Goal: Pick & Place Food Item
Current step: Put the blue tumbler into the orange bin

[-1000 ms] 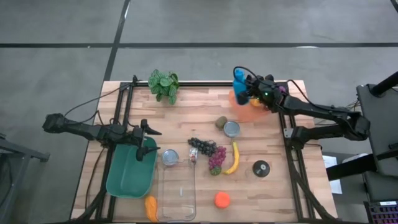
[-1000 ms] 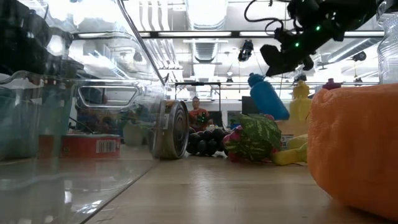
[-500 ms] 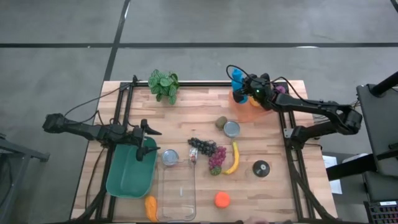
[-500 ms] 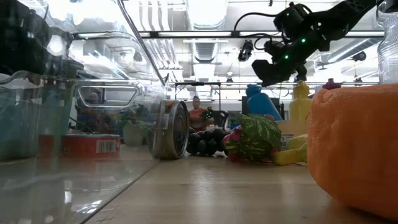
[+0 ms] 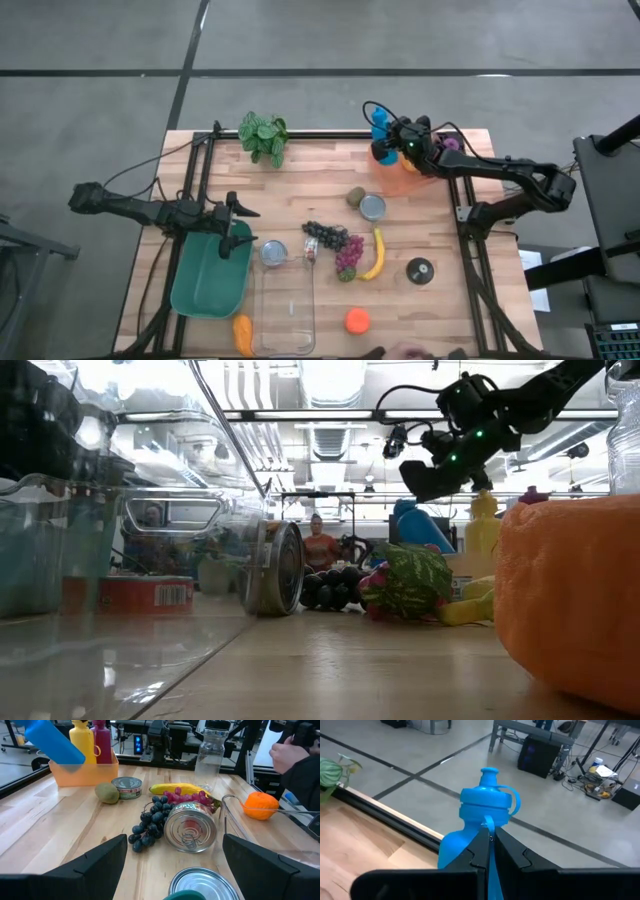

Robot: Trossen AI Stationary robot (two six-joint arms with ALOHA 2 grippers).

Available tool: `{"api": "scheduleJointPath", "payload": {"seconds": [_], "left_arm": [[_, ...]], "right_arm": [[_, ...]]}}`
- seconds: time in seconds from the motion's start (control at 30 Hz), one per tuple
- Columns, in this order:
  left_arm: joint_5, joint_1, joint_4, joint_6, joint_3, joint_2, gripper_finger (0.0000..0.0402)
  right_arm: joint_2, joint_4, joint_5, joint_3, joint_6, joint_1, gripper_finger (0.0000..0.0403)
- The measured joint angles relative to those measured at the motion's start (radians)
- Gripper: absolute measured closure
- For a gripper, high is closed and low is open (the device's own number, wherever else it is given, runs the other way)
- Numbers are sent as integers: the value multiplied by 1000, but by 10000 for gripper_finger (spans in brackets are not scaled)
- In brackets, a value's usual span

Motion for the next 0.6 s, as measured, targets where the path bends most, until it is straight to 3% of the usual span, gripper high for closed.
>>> {"api": "scheduleJointPath", "payload": {"seconds": [0.27, 0.6], "left_arm": [[0, 0, 0, 0, 0, 0, 66], [0, 0, 0, 0, 0, 0, 66]], "right_arm": [[55, 72, 17, 1, -30, -4, 388], [23, 36, -11, -1, -10, 9, 388]]}}
